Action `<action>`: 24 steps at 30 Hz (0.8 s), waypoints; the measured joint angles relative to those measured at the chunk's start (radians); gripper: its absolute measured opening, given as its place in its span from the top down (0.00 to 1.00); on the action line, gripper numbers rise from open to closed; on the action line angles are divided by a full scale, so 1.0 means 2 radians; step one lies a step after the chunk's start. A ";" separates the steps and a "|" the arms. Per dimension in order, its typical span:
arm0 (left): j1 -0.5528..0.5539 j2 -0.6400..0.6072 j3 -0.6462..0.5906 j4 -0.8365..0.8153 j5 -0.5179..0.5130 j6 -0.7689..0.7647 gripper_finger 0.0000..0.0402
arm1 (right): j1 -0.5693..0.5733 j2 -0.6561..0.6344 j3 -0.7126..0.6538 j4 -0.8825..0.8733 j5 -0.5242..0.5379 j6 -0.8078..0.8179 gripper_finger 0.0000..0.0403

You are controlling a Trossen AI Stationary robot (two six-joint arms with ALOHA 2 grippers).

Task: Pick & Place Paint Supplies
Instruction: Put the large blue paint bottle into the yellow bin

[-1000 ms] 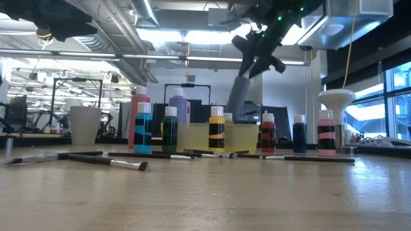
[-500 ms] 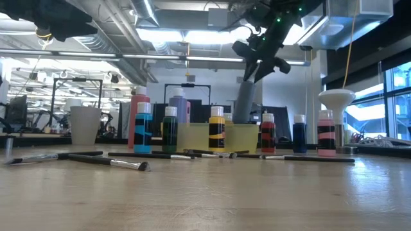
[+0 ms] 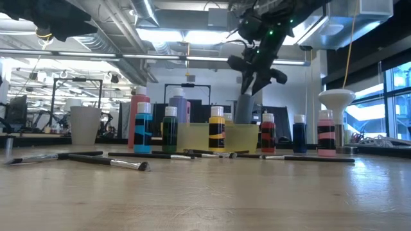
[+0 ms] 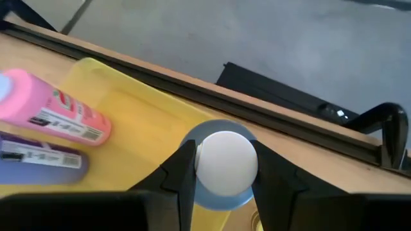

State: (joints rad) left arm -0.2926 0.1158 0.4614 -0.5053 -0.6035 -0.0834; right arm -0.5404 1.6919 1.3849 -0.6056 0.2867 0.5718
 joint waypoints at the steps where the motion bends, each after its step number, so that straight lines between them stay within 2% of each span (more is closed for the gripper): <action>1: 0.000 0.000 0.000 0.000 0.001 0.000 0.39 | 0.000 0.004 0.000 0.001 0.000 0.002 0.70; 7: 0.000 0.000 0.000 0.000 0.001 0.000 0.39 | 0.000 0.013 0.000 0.002 0.004 -0.005 0.70; 11: 0.000 0.000 0.000 0.000 0.001 0.000 0.39 | 0.003 0.013 0.000 0.003 0.027 -0.029 0.70; 24: 0.000 0.000 0.000 0.002 0.001 0.000 0.39 | 0.010 0.041 0.001 0.020 0.026 -0.110 0.70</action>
State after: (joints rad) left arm -0.2925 0.1158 0.4614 -0.5013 -0.6010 -0.0832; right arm -0.5198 1.7734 1.3871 -0.5652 0.3389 0.3527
